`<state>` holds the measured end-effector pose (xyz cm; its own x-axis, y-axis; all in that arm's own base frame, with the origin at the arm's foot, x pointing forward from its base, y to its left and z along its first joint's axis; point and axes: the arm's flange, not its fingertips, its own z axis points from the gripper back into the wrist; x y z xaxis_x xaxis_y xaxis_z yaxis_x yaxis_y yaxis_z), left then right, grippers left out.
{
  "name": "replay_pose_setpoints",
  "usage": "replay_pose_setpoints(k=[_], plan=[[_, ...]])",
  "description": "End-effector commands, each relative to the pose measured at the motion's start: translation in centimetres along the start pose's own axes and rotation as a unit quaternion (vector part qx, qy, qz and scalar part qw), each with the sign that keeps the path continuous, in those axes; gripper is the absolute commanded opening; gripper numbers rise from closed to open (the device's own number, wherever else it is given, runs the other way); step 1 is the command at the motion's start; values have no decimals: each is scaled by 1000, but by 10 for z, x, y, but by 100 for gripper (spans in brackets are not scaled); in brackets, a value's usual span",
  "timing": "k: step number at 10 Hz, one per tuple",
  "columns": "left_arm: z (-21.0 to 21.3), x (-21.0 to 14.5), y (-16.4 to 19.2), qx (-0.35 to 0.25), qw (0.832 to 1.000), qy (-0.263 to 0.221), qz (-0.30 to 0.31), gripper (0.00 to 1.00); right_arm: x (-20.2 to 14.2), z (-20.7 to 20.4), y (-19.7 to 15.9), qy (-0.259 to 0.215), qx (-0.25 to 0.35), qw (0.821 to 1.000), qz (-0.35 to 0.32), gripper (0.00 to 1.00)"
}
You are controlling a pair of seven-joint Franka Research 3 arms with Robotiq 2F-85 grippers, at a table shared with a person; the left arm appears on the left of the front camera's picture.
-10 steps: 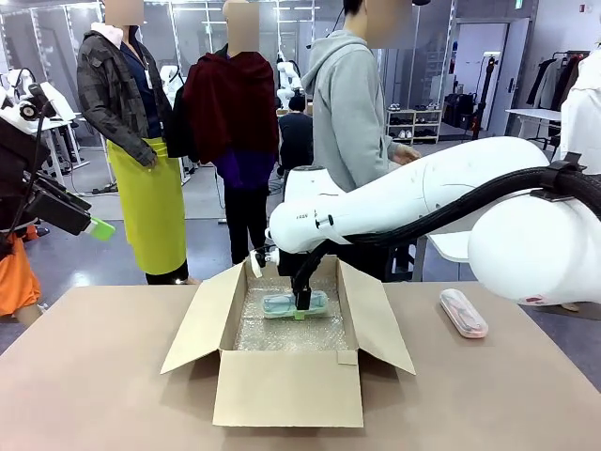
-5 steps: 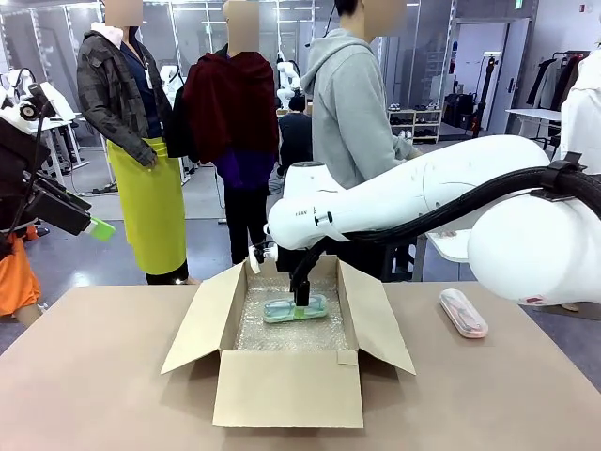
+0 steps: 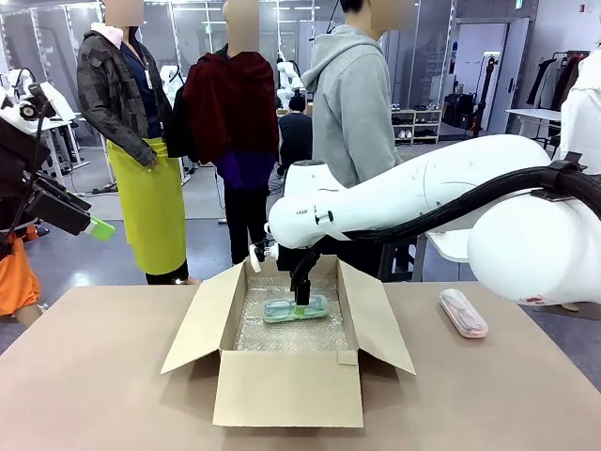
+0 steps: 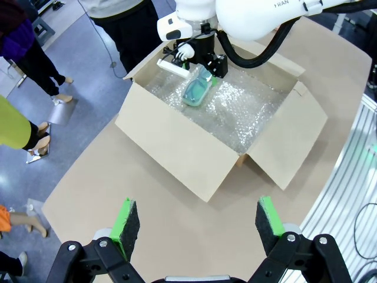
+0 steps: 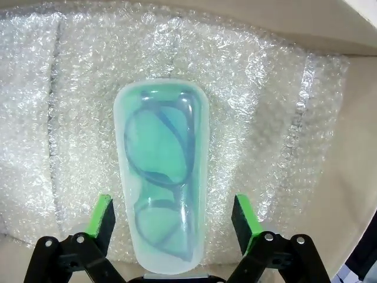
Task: Pack the glasses set securely to prepare it for shipping.
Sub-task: Place the Glasses case inside the Package Box, then put the Glasses case from the right side of the table into the Package Box.
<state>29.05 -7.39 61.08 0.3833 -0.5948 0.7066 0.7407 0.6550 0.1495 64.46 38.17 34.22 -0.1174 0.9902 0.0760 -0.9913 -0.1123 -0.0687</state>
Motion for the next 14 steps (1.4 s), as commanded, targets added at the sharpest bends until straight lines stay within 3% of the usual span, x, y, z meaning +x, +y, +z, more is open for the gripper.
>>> replay_pose_setpoints(k=[1,7,12,14], plan=[[1,0,0,0,1000,-2,0,100,2,0,1,0,0,1000,1,100],[1,0,0,0,1000,-2,0,100,0,0,0,0,0,1000,0,100],[1,0,0,0,1000,-2,0,100,-26,112,60,-6,-75,993,-91,100],[1,0,0,0,1000,-2,0,100,-42,133,81,-17,-96,989,-115,100]])
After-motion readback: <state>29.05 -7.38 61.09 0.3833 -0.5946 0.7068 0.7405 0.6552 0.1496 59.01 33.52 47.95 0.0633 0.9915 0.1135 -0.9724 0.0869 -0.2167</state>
